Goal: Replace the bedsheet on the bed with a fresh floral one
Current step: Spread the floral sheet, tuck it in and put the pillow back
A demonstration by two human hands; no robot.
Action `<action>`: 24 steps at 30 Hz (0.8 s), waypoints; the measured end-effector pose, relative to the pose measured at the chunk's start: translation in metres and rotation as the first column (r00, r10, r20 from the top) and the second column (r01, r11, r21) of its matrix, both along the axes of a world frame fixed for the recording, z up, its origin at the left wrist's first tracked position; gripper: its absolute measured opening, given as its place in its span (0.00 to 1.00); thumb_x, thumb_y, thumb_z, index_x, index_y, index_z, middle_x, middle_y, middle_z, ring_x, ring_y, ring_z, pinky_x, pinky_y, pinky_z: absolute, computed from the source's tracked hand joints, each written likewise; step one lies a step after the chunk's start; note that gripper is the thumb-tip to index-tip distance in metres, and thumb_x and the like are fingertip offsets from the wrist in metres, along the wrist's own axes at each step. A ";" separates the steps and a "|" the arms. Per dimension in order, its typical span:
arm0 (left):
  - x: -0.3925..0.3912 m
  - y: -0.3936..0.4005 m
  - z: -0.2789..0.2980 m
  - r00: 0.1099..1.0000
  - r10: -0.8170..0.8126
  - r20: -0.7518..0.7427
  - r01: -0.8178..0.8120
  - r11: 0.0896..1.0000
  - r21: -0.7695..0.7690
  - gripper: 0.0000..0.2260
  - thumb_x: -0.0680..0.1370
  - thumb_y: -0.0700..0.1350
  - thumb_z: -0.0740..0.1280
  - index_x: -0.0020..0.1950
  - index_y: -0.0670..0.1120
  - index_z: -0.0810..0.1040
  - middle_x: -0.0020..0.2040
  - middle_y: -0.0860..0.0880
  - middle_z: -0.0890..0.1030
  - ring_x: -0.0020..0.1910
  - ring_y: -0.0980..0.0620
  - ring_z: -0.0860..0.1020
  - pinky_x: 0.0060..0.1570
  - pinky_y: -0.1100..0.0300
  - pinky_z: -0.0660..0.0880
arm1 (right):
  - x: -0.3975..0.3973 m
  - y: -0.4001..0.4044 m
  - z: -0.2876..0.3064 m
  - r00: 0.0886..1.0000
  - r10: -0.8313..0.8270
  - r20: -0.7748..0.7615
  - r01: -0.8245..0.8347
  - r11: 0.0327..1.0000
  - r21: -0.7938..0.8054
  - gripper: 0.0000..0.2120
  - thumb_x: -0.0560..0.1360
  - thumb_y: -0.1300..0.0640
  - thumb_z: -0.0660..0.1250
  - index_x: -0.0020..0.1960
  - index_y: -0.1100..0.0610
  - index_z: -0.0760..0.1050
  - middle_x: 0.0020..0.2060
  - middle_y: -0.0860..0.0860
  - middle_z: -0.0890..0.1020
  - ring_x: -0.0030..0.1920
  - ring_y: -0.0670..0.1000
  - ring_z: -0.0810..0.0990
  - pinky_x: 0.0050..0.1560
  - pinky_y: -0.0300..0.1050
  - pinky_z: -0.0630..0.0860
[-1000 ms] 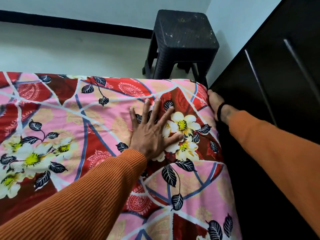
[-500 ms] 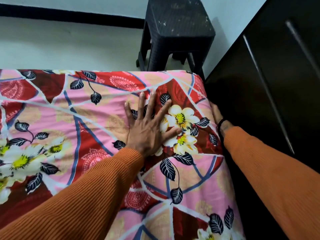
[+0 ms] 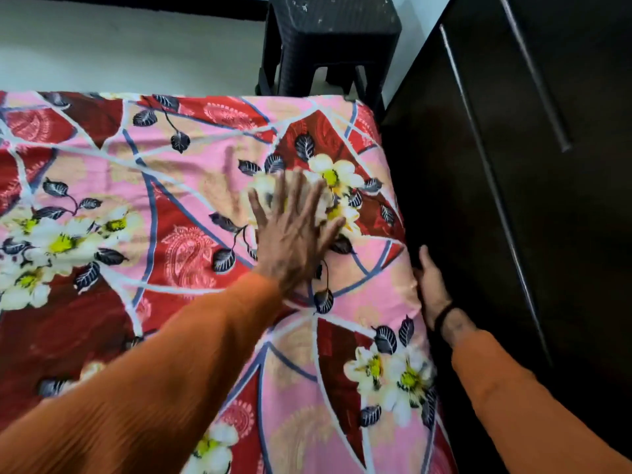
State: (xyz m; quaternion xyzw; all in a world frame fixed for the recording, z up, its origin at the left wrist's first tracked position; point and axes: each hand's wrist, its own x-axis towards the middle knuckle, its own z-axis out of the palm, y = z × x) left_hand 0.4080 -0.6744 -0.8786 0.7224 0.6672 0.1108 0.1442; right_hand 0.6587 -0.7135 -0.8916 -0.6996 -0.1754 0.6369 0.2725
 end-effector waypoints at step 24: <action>-0.181 -0.324 0.022 0.900 0.411 -0.142 -0.435 0.855 -0.281 0.33 0.82 0.68 0.49 0.83 0.59 0.43 0.83 0.54 0.38 0.82 0.47 0.37 0.74 0.28 0.45 | -0.121 -0.163 0.067 0.271 0.279 0.921 -0.882 0.456 0.121 0.33 0.78 0.47 0.66 0.79 0.58 0.62 0.77 0.60 0.65 0.78 0.60 0.61 0.77 0.59 0.61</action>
